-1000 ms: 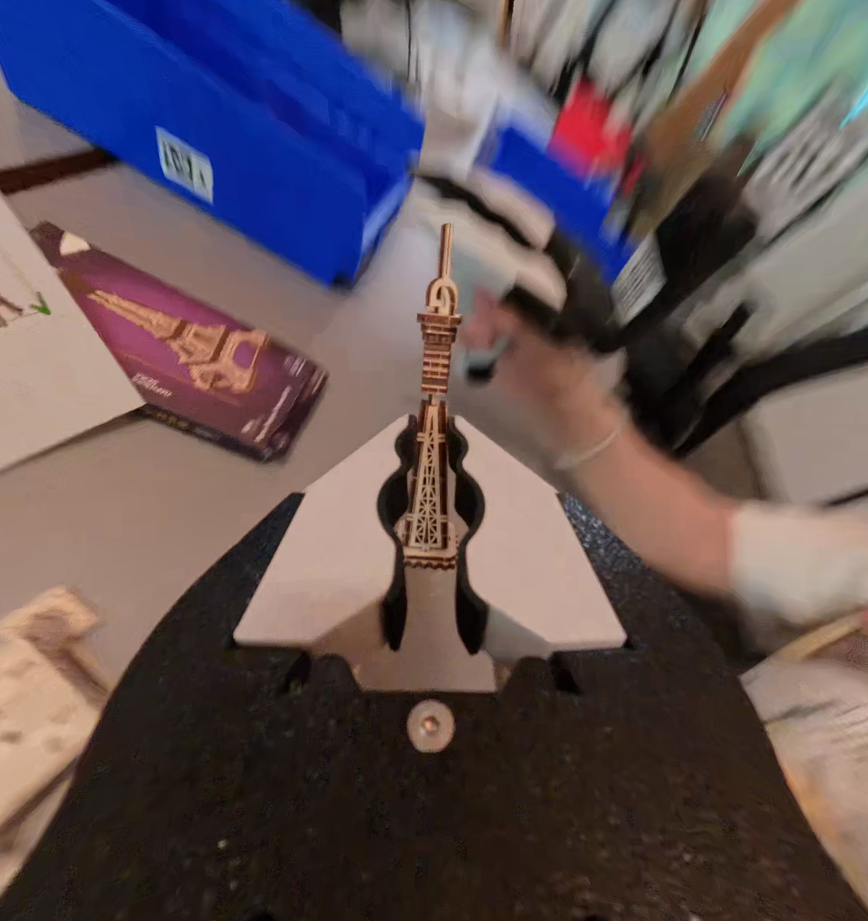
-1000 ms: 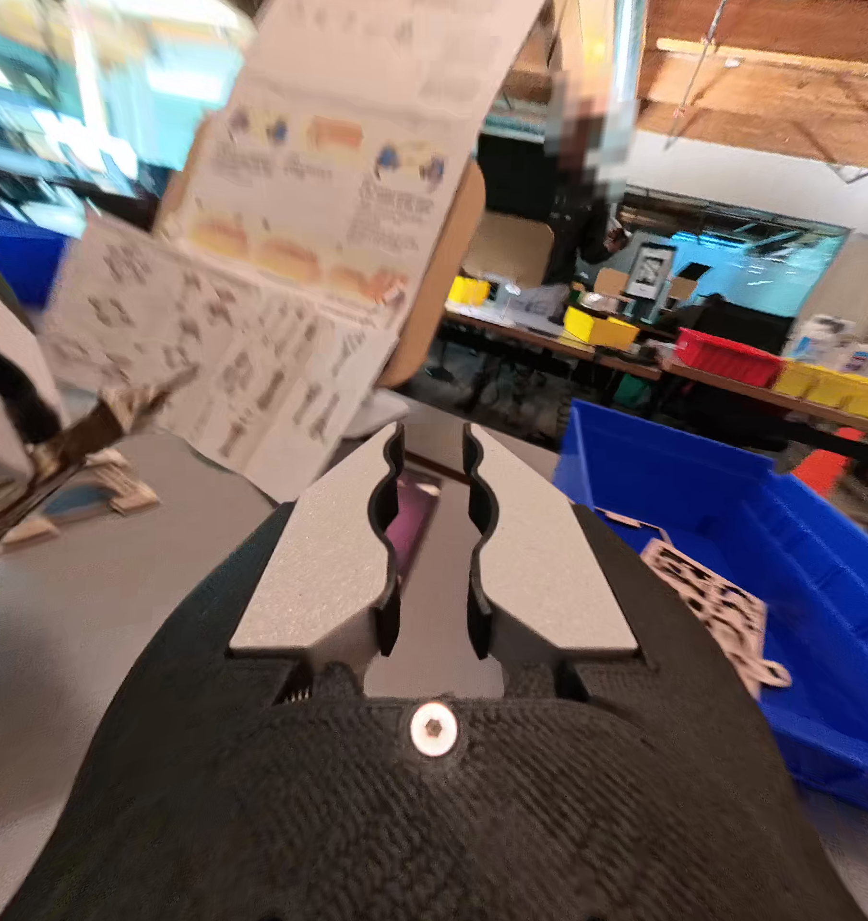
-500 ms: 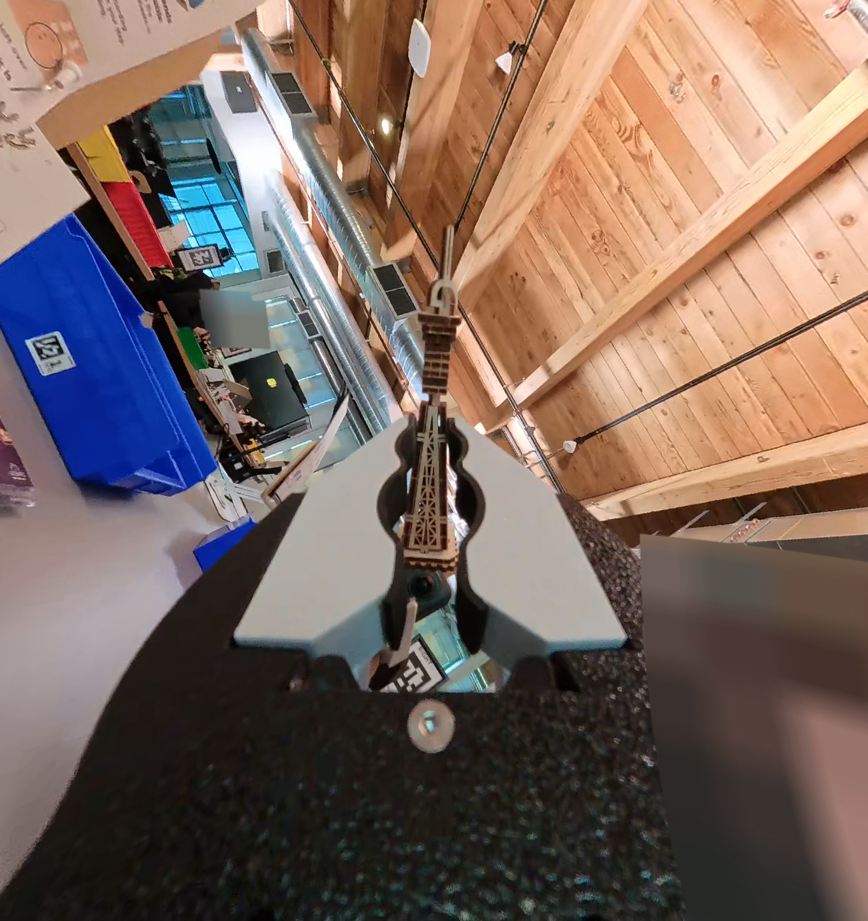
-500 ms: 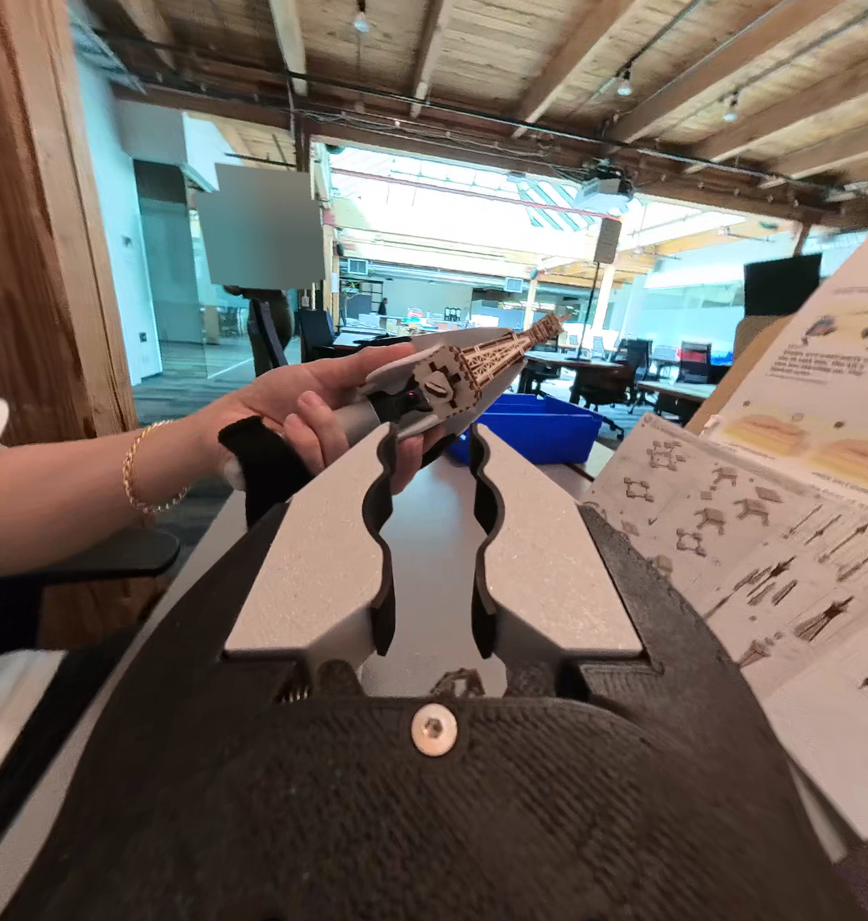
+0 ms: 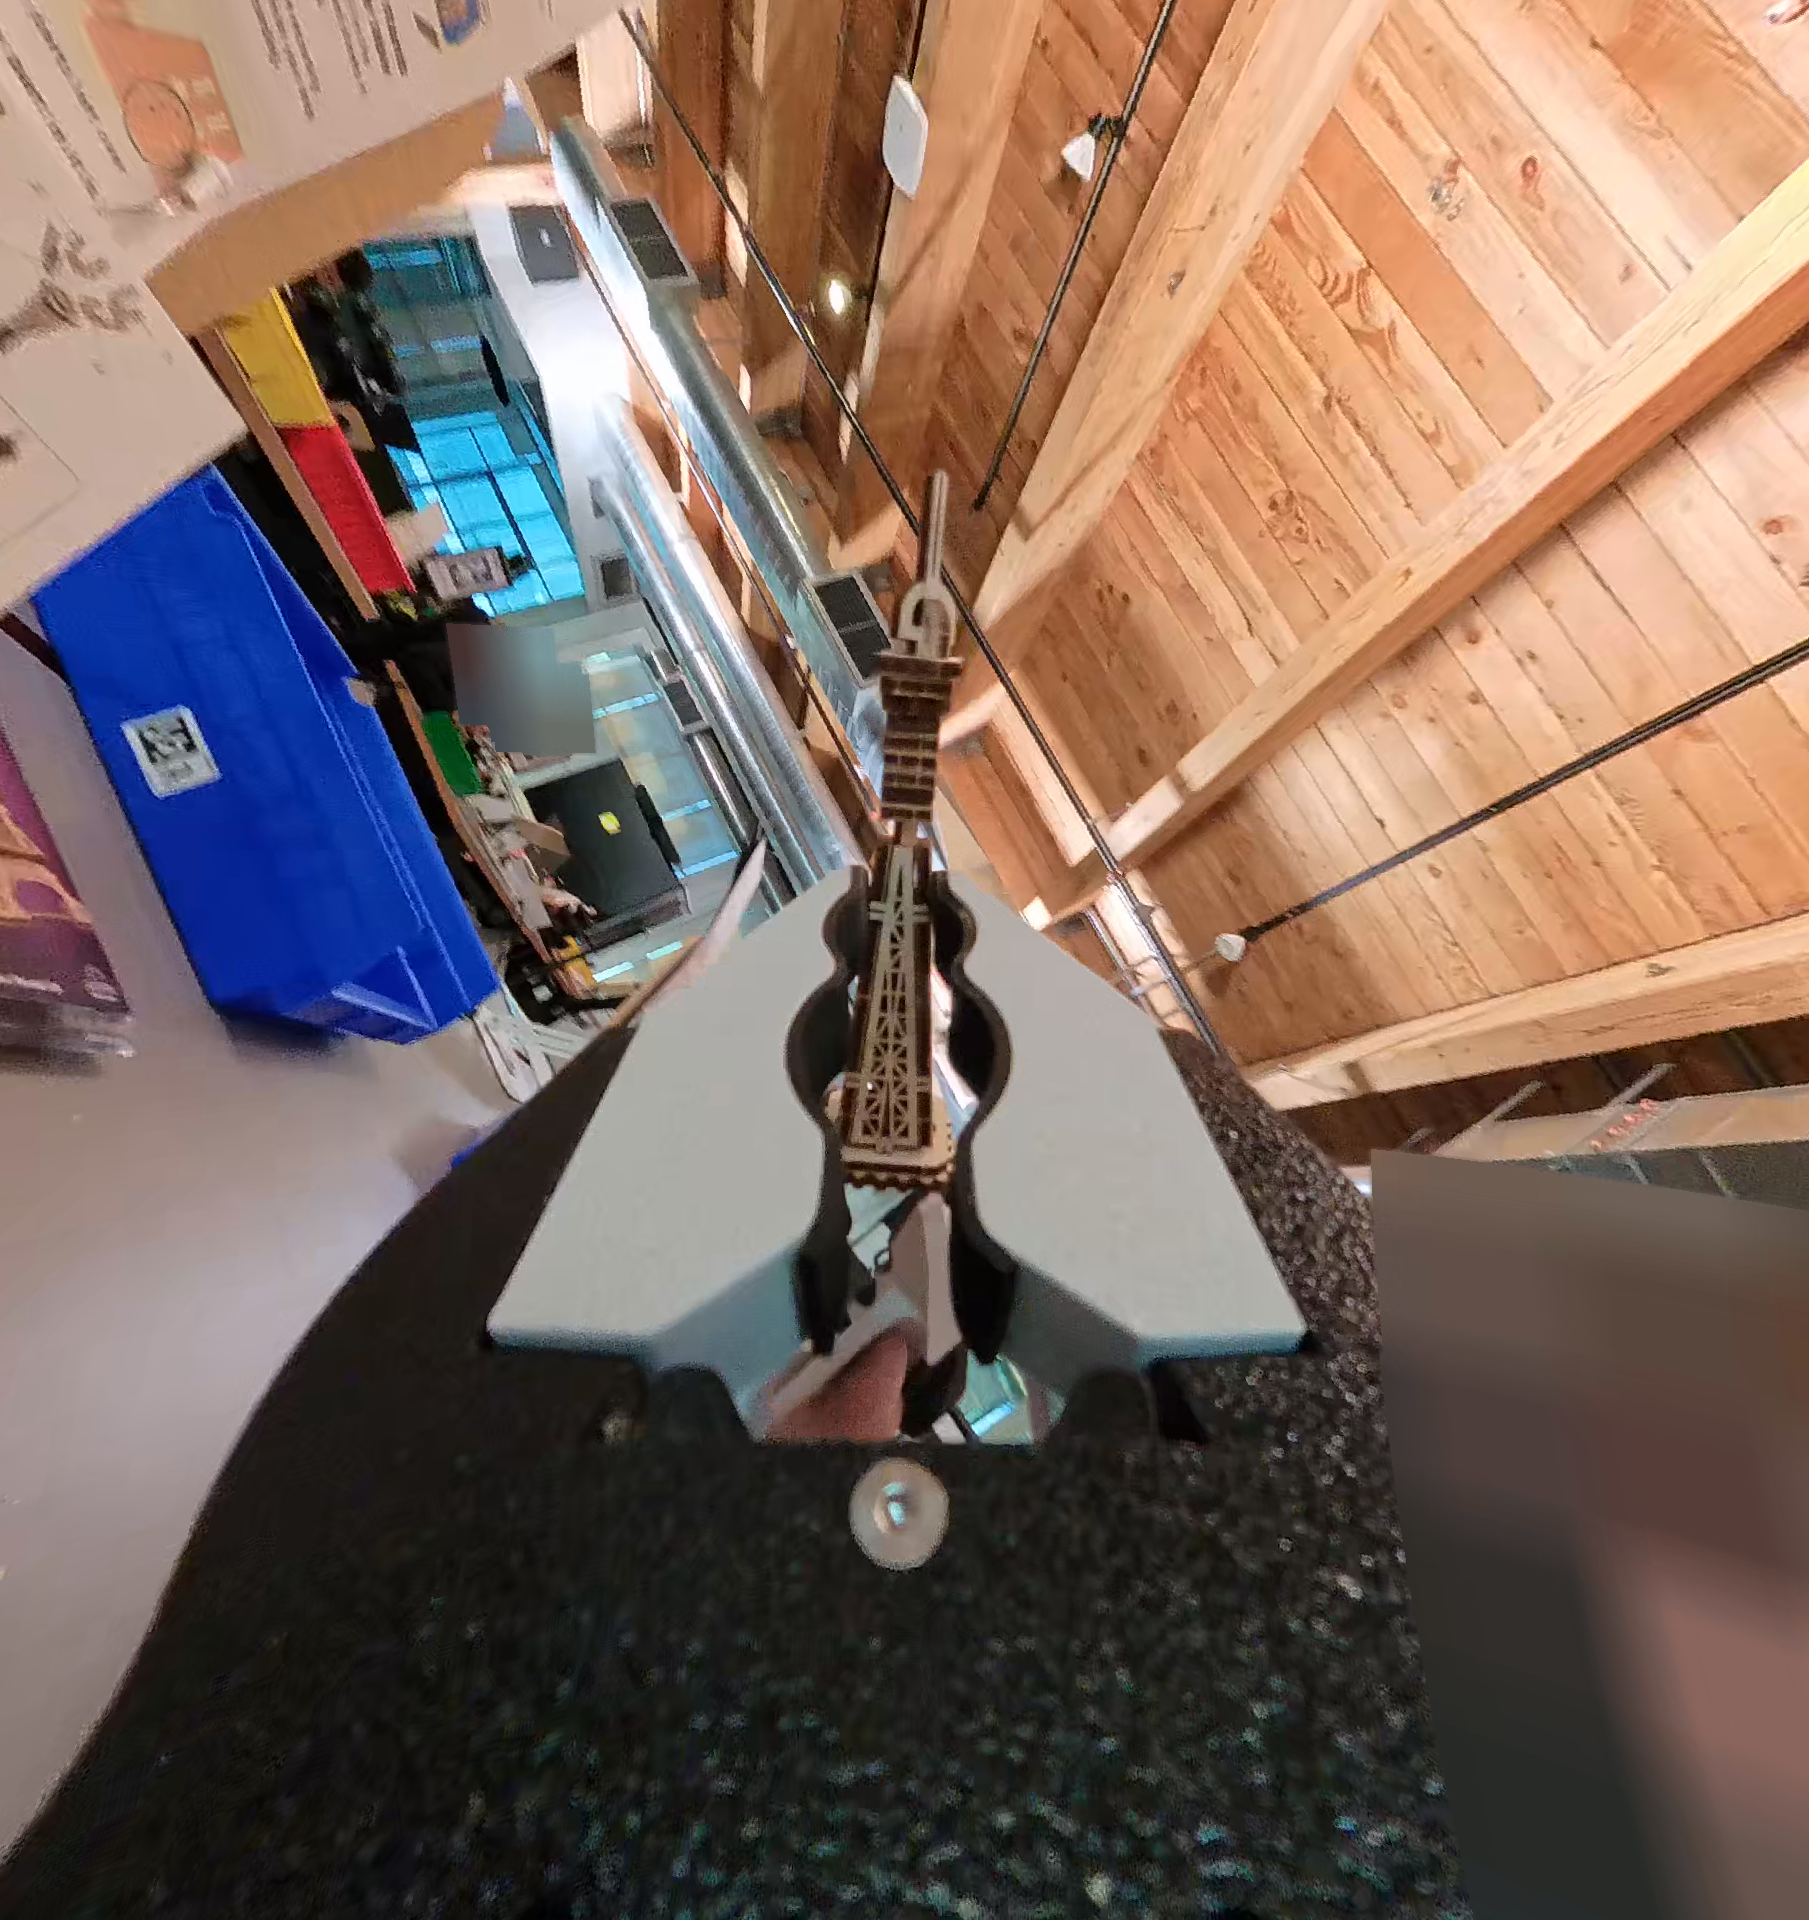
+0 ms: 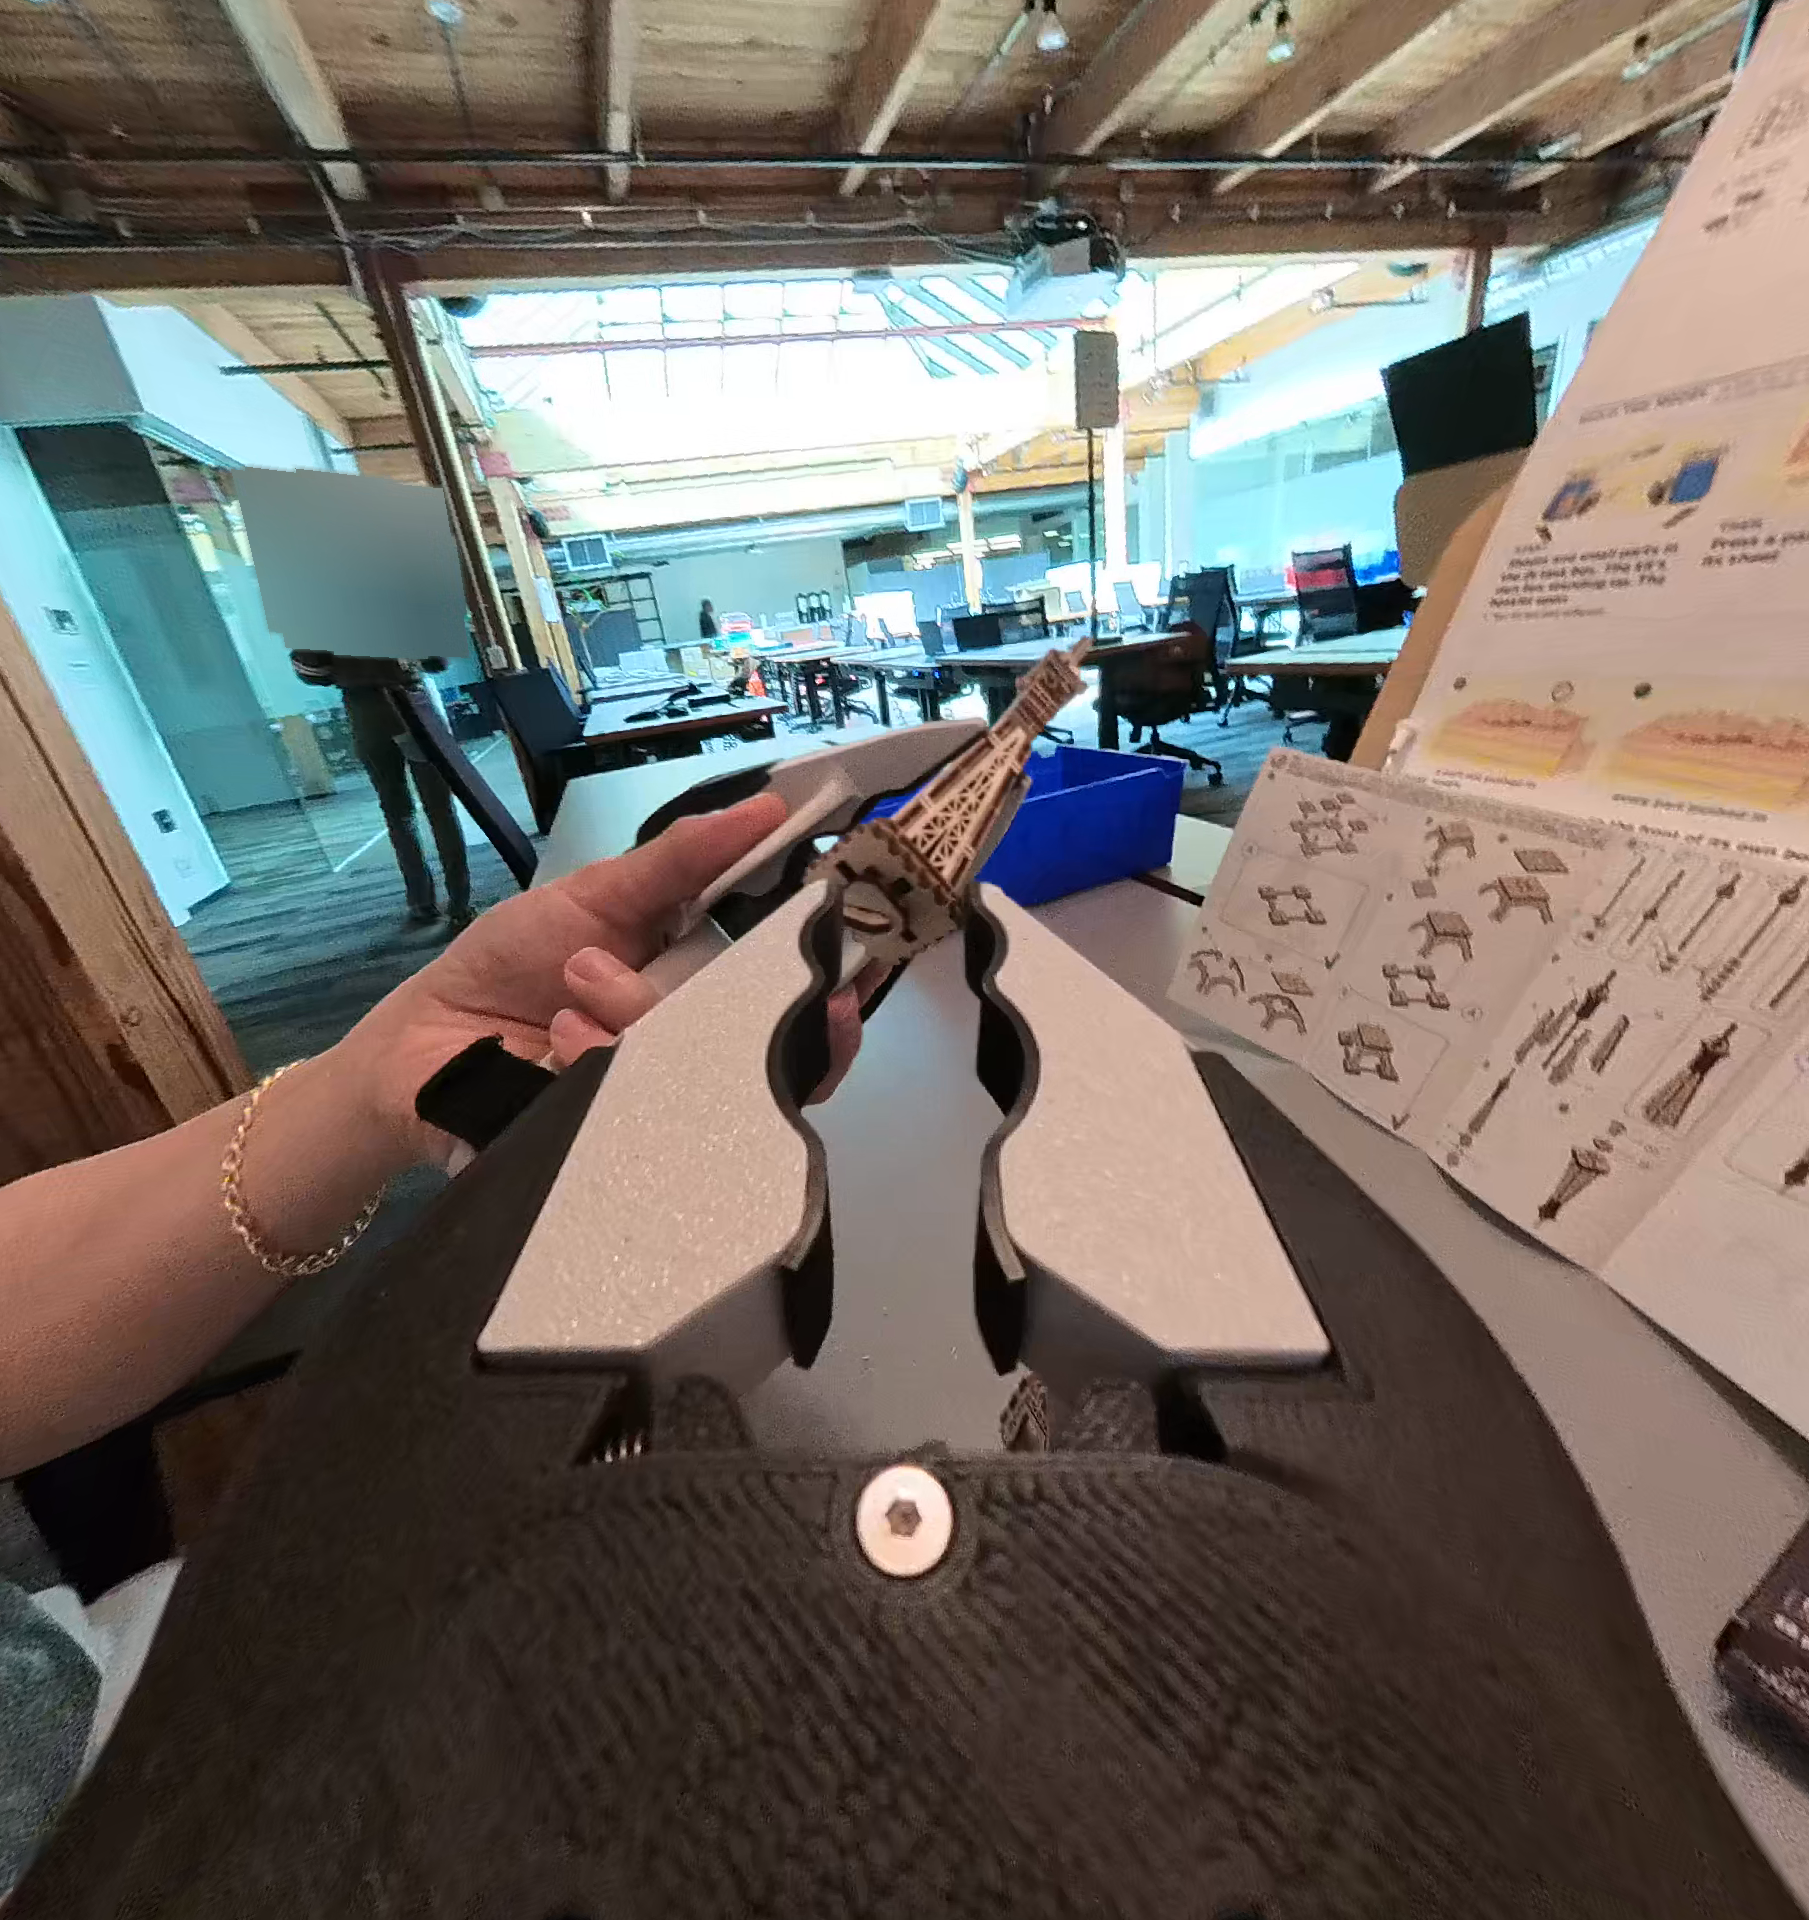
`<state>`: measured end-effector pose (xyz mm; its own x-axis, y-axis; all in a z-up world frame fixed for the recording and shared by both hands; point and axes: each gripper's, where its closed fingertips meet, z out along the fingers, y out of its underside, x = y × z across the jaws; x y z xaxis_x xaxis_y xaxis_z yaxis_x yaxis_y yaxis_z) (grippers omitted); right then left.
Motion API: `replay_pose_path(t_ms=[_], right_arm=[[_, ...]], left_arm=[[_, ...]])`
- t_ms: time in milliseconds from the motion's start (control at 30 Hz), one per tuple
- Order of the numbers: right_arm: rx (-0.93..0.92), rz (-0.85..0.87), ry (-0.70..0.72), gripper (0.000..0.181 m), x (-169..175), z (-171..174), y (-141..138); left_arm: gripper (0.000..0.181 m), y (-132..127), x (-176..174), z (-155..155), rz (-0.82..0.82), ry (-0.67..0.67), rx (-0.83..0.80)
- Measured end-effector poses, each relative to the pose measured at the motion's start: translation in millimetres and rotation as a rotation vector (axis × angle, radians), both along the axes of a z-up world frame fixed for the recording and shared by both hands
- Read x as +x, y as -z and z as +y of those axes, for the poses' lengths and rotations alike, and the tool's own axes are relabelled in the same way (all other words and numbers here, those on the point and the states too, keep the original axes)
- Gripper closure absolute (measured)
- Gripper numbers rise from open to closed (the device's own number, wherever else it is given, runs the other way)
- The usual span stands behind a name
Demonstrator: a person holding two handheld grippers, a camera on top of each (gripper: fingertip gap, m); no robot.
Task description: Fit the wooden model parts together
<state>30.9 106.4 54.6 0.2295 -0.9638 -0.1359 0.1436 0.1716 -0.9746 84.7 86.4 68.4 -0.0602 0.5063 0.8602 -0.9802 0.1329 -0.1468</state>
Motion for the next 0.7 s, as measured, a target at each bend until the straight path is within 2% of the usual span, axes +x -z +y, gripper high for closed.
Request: replay_pose_path(t_ms=[100,167,300,700], right_arm=[[0.042,0.053,-0.003,0.147,3.6,-1.8,9.3],[0.062,0.065,-0.023,0.145,4.0,-0.4,13.3],[0.112,0.044,-0.035,0.158,1.5,-5.0,13.3],[0.074,-0.028,-0.087,0.159,-9.9,3.4,0.6]], left_arm=[[0.172,-3.0,-2.0,-2.0,-0.071,-0.027,-0.002],[0.173,-4.7,-7.6,-3.4,-0.112,-0.026,-0.006],[0.172,-7.8,-16.2,-6.5,-0.185,-0.036,-0.015],[0.172,-31.9,-35.7,4.1,-0.435,-0.103,-0.126]])
